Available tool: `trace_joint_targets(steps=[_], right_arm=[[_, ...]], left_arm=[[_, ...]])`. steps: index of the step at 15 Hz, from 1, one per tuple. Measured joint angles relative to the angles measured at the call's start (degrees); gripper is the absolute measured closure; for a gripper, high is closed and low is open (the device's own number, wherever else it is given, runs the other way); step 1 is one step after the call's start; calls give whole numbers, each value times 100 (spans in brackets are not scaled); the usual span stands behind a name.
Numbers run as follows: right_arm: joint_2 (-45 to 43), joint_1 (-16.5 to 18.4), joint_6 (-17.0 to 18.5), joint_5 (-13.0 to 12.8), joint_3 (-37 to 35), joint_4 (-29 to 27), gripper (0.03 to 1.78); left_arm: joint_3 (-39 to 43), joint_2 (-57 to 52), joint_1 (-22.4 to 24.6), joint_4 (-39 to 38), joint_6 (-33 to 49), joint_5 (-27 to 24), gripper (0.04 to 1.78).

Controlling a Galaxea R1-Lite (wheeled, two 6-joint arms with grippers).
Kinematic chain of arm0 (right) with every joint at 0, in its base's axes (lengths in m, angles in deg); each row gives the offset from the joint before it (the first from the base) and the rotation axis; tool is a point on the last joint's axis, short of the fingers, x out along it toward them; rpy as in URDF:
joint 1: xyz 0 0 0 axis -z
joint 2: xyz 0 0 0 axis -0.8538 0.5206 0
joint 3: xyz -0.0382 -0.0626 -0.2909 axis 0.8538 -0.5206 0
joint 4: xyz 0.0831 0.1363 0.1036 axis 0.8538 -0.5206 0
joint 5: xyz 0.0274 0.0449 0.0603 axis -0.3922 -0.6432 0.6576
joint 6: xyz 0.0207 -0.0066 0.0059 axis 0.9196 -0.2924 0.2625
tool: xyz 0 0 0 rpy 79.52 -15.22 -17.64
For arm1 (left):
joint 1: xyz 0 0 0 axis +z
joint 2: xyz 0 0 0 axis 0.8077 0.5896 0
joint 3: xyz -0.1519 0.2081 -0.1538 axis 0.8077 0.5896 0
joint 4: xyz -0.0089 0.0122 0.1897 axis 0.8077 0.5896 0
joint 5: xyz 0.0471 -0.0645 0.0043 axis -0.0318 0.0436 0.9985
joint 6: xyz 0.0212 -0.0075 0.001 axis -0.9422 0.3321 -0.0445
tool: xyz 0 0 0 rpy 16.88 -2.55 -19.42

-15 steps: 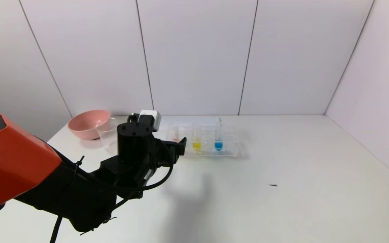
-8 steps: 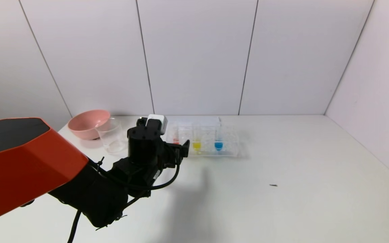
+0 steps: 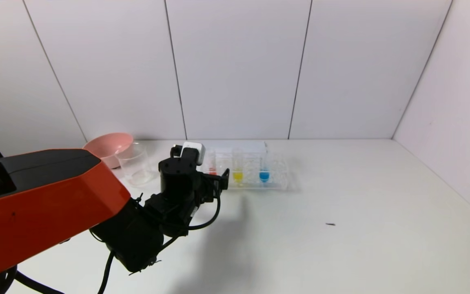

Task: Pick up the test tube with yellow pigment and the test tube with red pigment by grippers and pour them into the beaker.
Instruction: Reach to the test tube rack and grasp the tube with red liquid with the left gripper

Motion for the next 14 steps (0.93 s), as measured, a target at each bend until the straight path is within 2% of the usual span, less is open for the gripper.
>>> trace_joint_targets(steps=[14], right_arm=[[0, 0, 2, 0, 0, 2, 11]], left_arm=[[-327, 243, 85, -315, -41, 34, 6]])
